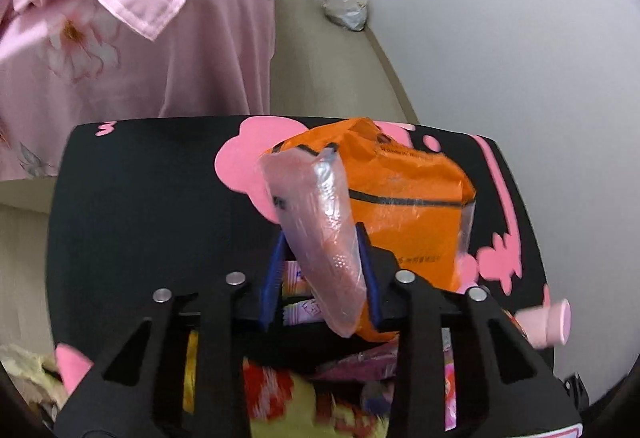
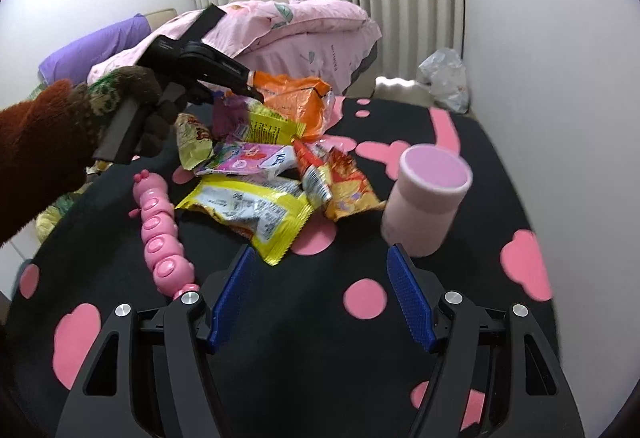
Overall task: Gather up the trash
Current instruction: 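Grasp the clear plastic bag and orange bag with the left tool, then lift the orange bag with the left tool while the right tool grasps red snack wrappers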
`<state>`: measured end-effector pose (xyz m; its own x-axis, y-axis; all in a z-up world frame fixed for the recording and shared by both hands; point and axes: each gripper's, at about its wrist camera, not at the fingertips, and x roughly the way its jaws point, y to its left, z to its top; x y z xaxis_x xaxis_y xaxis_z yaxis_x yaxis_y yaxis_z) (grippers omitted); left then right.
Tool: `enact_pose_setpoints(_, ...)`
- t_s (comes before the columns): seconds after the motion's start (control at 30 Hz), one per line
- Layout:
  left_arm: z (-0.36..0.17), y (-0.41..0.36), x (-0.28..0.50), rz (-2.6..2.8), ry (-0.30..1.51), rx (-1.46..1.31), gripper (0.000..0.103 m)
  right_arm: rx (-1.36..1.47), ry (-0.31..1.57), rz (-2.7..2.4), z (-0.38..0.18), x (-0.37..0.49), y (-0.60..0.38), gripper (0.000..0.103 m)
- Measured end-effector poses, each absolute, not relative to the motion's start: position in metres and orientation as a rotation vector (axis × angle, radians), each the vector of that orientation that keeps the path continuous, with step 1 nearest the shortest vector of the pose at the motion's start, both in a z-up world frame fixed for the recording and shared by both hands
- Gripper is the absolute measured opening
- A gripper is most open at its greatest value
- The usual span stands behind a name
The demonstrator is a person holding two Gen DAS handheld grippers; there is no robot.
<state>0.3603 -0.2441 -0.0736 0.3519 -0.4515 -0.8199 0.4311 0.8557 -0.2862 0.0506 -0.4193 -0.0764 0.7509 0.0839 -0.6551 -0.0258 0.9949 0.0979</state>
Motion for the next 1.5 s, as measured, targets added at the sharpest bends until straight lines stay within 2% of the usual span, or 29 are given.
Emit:
enact_pose_setpoints(0.37, -0.004, -0.166, 0.265, -0.589, 0.879, -0.222, 0.026, 0.106, 0.706, 0.049, -0.073, 0.049, -0.422, 0.065)
enact_pose_setpoints(0.53, -0.008, -0.131, 0.212, -0.538, 0.866, -0.209, 0.026, 0.091, 0.699, 0.062, -0.068, 0.046, -0.416, 0.065)
enact_pose_setpoints(0.87, -0.049, -0.083, 0.163, -0.458, 0.939, -0.230, 0.026, -0.009, 0.655, 0.017, -0.051, 0.063, -0.403, 0.064)
enact_pose_setpoints(0.97, -0.053, -0.084, 0.151, -0.458, 0.923, -0.207, 0.026, -0.077, 0.652, -0.004, -0.049, 0.082, -0.398, 0.054)
enact_pose_setpoints(1.03, -0.056, -0.088, 0.146, -0.456, 0.910, -0.172, 0.027, -0.110, 0.668, -0.012, -0.051, 0.099, -0.397, 0.052)
enact_pose_setpoints(1.17, -0.060, -0.088, 0.147, -0.469, 0.918, -0.164, 0.040, -0.138, 0.728, -0.033, -0.063, 0.125, -0.396, 0.040)
enact_pose_setpoints(1.23, -0.061, -0.086, 0.148, -0.492, 0.924, -0.188, 0.045, -0.134, 0.755, -0.035, -0.069, 0.131, -0.396, 0.037)
enact_pose_setpoints(1.3, -0.062, -0.086, 0.147, -0.519, 0.930, -0.194, 0.053, -0.120, 0.787, -0.017, -0.076, 0.132, -0.395, 0.021)
enact_pose_setpoints(1.43, -0.064, -0.084, 0.145, -0.546, 0.942, -0.174, 0.056, -0.093, 0.791, 0.013, -0.079, 0.120, -0.391, 0.017)
enact_pose_setpoints(1.5, -0.060, -0.080, 0.143, -0.545, 0.911, -0.167, 0.064, -0.063, 0.781, 0.027, -0.076, 0.109, -0.393, 0.016)
